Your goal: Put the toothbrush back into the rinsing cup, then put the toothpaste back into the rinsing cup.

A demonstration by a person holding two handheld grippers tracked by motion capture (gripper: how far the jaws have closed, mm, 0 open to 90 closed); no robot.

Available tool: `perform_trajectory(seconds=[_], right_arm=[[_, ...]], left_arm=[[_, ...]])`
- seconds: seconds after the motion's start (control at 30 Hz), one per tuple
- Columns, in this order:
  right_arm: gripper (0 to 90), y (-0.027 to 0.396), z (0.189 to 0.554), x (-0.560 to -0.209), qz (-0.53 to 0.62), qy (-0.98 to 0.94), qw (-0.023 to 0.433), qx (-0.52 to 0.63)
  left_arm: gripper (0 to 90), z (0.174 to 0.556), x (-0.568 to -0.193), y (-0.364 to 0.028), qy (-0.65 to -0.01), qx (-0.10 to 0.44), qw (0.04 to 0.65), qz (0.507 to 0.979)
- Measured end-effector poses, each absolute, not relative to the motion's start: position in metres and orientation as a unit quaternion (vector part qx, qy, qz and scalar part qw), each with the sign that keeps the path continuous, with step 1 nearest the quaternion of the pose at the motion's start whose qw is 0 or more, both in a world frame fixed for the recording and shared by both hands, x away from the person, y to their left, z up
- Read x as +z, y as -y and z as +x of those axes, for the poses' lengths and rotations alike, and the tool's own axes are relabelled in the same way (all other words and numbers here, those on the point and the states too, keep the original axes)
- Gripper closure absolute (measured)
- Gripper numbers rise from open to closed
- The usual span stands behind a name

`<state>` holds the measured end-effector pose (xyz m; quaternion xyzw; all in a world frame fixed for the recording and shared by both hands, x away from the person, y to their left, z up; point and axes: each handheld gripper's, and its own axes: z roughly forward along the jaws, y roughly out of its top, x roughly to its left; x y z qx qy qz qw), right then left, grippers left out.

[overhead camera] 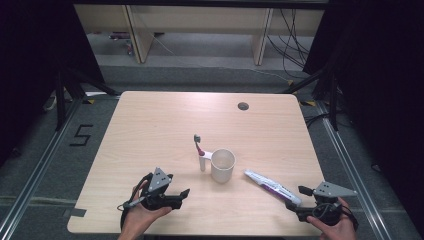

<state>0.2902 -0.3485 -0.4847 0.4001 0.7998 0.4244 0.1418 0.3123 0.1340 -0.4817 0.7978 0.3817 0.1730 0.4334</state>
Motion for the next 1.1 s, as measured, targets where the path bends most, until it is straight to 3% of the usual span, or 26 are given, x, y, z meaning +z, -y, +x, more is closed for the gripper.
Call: perform_trajectory(seconds=[0.8,1.1], right_arm=[[22.1,0.348,0.288,-0.484,0.399,-0.800,0.154,0.421],[21.8,0.347,0.287,-0.483,0.404,-0.799,0.139,0.424]], left_arm=[[16.4,0.279,-0.498,-0.132,-0.365,0.162,0.389,0.830],[16.4,0.276,-0.506,-0.126,-0.353,0.158,0.371,0.844]])
